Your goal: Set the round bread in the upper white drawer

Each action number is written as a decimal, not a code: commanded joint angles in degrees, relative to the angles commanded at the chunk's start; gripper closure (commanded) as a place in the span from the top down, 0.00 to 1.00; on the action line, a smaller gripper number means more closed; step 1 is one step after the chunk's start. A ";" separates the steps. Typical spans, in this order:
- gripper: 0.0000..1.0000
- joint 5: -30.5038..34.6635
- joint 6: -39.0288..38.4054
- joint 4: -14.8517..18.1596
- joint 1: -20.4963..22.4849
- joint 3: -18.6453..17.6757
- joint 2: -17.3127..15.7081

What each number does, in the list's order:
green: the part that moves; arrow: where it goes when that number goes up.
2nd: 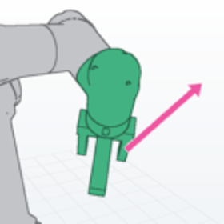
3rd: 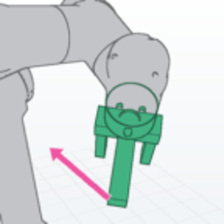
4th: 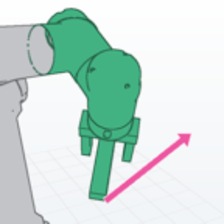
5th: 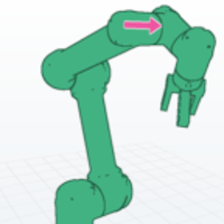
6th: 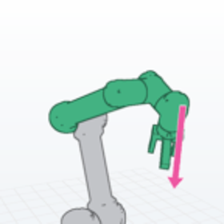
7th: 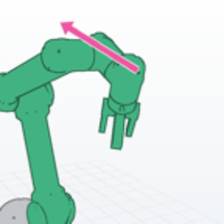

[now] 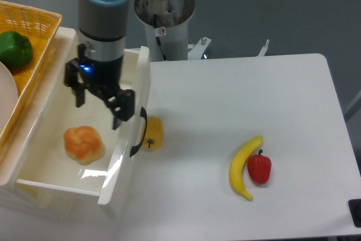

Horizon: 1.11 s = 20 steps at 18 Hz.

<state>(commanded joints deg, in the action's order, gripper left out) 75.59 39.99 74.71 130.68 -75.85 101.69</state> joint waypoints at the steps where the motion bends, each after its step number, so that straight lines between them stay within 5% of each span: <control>1: 1.00 0.00 1.05 0.00 1.05 0.18 0.00; 10: 1.00 0.44 13.34 0.09 11.60 -0.44 0.96; 14: 1.00 0.87 22.13 -0.17 16.43 -0.96 4.21; 20: 1.00 12.12 32.95 -0.09 18.03 -1.58 10.27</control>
<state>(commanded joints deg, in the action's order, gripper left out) 87.71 72.93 74.62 148.71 -77.44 111.96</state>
